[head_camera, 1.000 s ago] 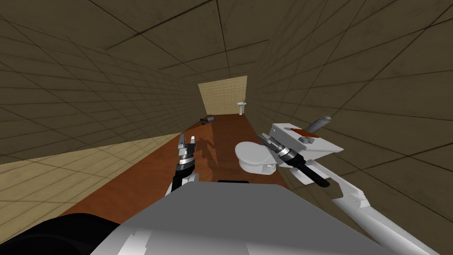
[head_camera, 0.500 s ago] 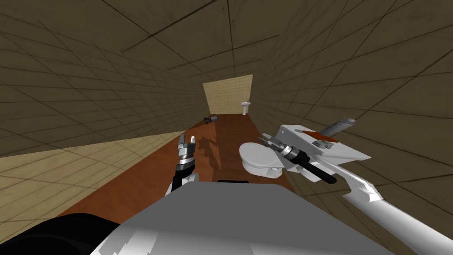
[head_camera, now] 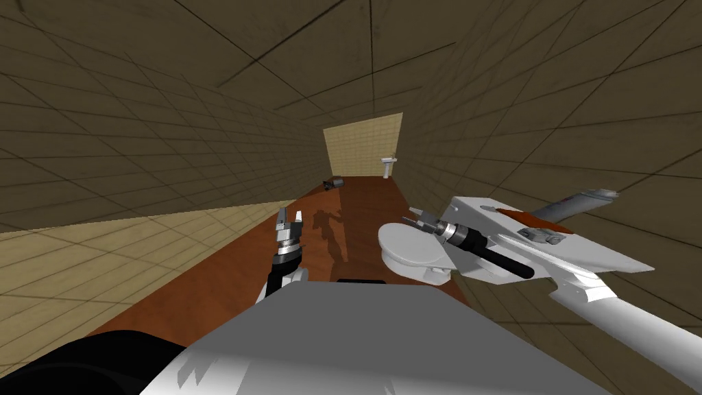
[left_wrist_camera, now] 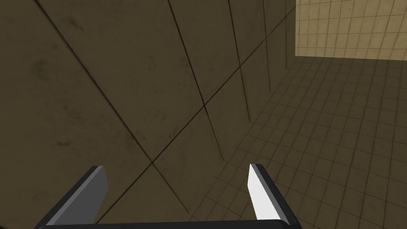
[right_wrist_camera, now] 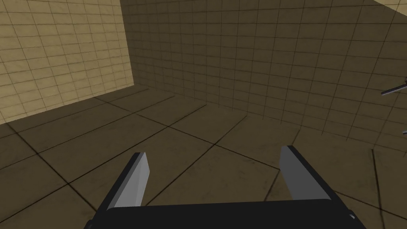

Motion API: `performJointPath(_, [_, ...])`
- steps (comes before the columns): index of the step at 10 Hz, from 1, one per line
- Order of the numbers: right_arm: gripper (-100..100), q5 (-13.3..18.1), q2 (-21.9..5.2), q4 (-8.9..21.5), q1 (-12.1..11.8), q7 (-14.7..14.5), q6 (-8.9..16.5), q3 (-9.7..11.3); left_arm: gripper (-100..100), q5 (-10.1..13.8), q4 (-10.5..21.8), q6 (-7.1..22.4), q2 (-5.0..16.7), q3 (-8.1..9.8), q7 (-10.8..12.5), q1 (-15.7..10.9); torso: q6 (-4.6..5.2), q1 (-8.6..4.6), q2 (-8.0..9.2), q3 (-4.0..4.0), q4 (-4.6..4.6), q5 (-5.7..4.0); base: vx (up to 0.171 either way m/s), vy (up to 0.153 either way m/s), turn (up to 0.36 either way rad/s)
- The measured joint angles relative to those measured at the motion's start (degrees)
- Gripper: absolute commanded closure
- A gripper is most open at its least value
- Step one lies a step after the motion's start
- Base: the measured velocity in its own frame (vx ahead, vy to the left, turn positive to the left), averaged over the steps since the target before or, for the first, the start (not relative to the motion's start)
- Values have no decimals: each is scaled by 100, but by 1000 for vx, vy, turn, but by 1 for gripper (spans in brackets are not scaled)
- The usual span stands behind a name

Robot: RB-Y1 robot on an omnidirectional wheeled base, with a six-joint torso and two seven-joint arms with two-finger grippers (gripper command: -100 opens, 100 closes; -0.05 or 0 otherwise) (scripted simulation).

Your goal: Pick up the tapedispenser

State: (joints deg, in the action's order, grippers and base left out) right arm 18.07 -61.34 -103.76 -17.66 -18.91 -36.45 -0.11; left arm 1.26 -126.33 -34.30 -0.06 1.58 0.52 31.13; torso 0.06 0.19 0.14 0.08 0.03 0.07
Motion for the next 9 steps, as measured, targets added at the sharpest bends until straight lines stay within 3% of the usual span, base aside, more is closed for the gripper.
performJointPath(4, [-100, 342, -676, 366, 125, -64, -227, 130, 0, 0, 0, 0, 0, 0, 0, 0, 2, -14, 3, 2, 1, -4, 17, 32, 144])
performJointPath(9, [-100, 743, -1477, 860, 190, -96, -615, 283, 0, 0, 0, 0, 1, 1, 0, 0, 0, -32, 9, 5, 2, -9, 7, -8, 131])
